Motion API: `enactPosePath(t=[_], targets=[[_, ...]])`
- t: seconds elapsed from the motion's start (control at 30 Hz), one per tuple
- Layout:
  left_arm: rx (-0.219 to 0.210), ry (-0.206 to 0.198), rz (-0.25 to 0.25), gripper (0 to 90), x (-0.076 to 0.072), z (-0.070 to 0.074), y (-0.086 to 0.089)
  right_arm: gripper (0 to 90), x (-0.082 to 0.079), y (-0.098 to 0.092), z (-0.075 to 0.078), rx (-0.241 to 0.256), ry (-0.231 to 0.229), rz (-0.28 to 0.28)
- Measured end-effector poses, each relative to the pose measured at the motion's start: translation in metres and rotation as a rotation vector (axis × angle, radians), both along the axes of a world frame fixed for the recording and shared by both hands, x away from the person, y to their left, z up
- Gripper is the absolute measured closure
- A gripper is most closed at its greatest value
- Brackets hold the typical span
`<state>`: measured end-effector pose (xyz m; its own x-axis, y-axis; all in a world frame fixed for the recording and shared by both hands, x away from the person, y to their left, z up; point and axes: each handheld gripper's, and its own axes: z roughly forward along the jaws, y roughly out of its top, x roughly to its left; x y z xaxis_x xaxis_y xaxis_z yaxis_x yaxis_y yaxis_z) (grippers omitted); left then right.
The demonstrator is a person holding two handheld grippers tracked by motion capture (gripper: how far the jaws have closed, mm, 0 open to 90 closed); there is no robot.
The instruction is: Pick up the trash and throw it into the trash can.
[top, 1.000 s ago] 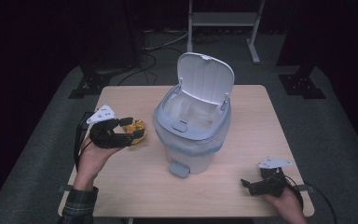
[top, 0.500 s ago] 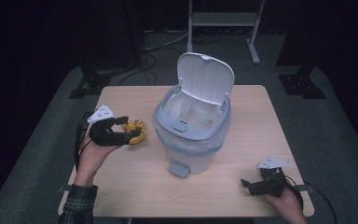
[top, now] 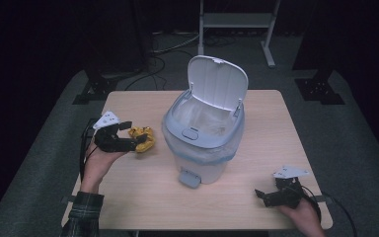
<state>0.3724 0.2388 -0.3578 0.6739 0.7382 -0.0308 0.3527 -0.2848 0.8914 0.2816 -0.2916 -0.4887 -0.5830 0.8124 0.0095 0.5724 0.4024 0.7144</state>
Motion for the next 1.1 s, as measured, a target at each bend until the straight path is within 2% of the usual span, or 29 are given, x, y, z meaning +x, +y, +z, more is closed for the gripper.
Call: enactPosePath(t=[0.47, 0.53, 0.8, 1.1], targets=[[0.008, -0.018, 0.039, 15.9, 0.018, -0.010, 0.004, 0.2, 0.000, 0.000, 0.000, 0.000, 0.000, 0.000], [0.009, -0.007, 0.052, 13.2, 0.023, -0.014, 0.003, 0.2, 0.000, 0.000, 0.000, 0.001, 0.000, 0.000], [0.012, 0.020, 0.073, 13.2, 0.036, -0.025, 0.006, 0.2, 0.000, 0.000, 0.000, 0.001, 0.000, 0.000], [0.004, 0.029, 0.104, 13.2, 0.052, -0.038, 0.011, 0.2, 0.000, 0.000, 0.000, 0.000, 0.000, 0.000]])
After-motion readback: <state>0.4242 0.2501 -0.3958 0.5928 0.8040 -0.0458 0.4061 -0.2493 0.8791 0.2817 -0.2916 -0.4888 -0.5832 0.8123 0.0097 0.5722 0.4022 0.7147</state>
